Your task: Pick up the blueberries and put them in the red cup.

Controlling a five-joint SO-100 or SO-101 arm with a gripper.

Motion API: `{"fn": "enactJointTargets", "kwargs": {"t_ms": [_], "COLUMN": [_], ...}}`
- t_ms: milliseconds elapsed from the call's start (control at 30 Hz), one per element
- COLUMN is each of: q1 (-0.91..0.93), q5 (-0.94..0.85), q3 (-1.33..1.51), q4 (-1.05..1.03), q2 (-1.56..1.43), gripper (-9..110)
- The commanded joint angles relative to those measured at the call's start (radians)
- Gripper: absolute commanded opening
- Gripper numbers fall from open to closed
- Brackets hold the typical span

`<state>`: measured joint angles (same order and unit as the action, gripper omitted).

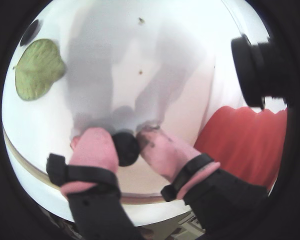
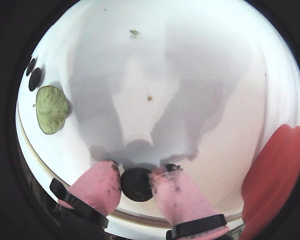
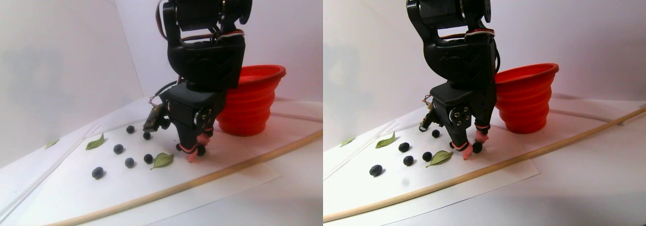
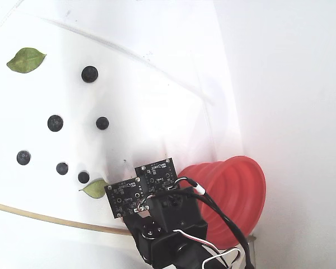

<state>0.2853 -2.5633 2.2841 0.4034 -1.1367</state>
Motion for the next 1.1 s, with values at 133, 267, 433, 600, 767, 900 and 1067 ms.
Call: {"fn": "enactJointTargets", "kwargs": {"t_ms": [133, 267, 433, 600, 767, 900, 1067], "q1": [-0.031, -0.038, -0.052, -0.064, -0.075, -0.084, -0.094], "q5": [0.043, 0.057, 0.086, 0.109, 0.132, 0.152, 0.173], "q3": [0.005, 0.006, 0.009, 0.018, 0.032, 0.044, 0.058], "q4": [-0.044, -0.063, -0.106, -0.140, -0.173, -0.207, -0.249], "q2": [-0.104, -0.133, -0.184, -0.235, -0.287, -0.334, -0.394], "gripper": [11, 10, 10, 10, 10, 10, 10]}}
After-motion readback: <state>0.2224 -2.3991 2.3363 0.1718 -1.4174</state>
